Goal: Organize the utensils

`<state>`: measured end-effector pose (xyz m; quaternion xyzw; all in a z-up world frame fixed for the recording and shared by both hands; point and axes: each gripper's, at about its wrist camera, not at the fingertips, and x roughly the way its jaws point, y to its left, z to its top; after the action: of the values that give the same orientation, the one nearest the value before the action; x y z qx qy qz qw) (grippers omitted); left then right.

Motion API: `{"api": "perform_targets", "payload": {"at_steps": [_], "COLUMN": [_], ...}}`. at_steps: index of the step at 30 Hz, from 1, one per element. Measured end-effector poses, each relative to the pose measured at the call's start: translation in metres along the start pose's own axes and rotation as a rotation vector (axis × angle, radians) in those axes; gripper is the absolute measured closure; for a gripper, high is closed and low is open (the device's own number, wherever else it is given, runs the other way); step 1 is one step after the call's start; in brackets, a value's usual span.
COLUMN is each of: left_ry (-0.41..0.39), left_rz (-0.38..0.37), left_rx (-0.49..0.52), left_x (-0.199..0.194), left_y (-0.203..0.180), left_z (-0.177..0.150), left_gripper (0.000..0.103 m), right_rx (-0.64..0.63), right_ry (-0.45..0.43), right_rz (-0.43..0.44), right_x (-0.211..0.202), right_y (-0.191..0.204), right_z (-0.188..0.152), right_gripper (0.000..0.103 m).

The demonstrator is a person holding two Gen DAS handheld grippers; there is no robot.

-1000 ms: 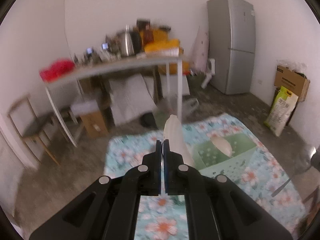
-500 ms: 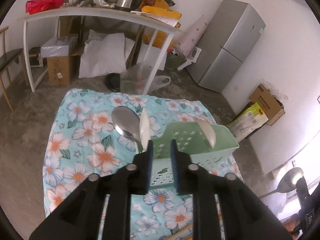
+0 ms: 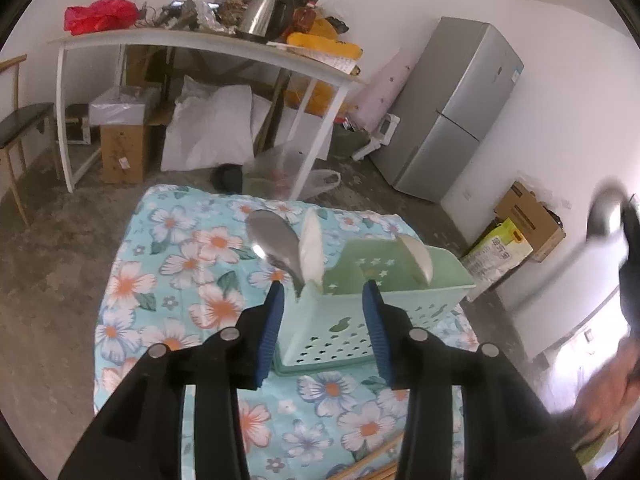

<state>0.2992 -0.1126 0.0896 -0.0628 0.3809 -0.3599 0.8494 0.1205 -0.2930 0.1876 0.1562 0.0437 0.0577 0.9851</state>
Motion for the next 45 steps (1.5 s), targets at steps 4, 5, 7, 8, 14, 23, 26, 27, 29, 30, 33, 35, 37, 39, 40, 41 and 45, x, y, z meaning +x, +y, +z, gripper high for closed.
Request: {"api": "perform_targets", "payload": {"at_steps": [4,5,7,8,14,23,26,27,29,30,33,35,37,39,40,41,45], "left_ry": [-0.013,-0.017,-0.024,-0.027,-0.029,-0.036,-0.055,-0.069,-0.106,-0.119,-0.148,-0.155,-0.161,-0.159,-0.157,-0.153,-0.141], "left_rz": [-0.008,-0.011,-0.013,-0.014,-0.012,0.013,0.011,0.014,0.029,0.045,0.13,0.166,0.211,0.25,0.267,0.28,0.308], "left_rx": [-0.018,-0.022,-0.023,-0.023,-0.015,0.009,-0.002,0.002,0.025,0.039,0.076,0.088,0.103,0.115,0.12,0.123,0.135], "left_x": [-0.006,-0.009,-0.014,-0.016,-0.035,-0.044,-0.038,-0.035,-0.025,-0.021,-0.005,0.003,0.011,0.019,0.022,0.025,0.034], "left_y": [0.006,0.008,0.009,0.011,0.017,0.018,0.011,0.006,-0.007,-0.012,-0.026,-0.028,-0.029,-0.026,-0.025,-0.022,-0.016], "left_z": [-0.006,-0.008,-0.011,-0.014,-0.031,-0.047,-0.041,-0.037,-0.026,-0.023,-0.011,-0.007,-0.005,-0.004,-0.005,-0.006,-0.01], "left_gripper": [0.063,0.063,0.063,0.063,0.062,0.058,0.057,0.056,0.055,0.054,0.054,0.054,0.054,0.054,0.054,0.054,0.054], "right_rx": [-0.056,-0.068,-0.068,-0.066,-0.052,-0.001,0.01,0.016,0.034,0.044,0.062,0.048,0.015,-0.005,-0.015,-0.026,-0.095], "right_ry": [-0.05,-0.043,-0.013,0.011,0.132,0.29,0.318,0.322,0.323,0.317,0.311,0.321,0.352,0.387,0.405,0.422,0.506], "right_rz": [0.02,0.014,0.008,0.0,-0.045,-0.077,-0.073,-0.076,-0.08,-0.079,-0.055,-0.044,-0.028,-0.019,-0.018,-0.022,-0.063], "right_x": [0.034,0.045,0.065,0.075,0.093,0.079,0.074,0.072,0.069,0.067,0.066,0.072,0.08,0.09,0.094,0.099,0.121], "right_y": [-0.005,-0.008,-0.016,-0.021,-0.043,-0.056,-0.054,-0.054,-0.055,-0.056,-0.056,-0.052,-0.046,-0.041,-0.039,-0.037,-0.027], "right_z": [0.009,0.007,0.001,-0.006,-0.048,-0.085,-0.09,-0.09,-0.089,-0.087,-0.078,-0.072,-0.068,-0.065,-0.064,-0.064,-0.066], "right_gripper": [0.103,0.103,0.103,0.103,0.103,0.103,0.103,0.102,0.099,0.099,0.083,0.059,0.053,0.048,0.046,0.045,0.041]}}
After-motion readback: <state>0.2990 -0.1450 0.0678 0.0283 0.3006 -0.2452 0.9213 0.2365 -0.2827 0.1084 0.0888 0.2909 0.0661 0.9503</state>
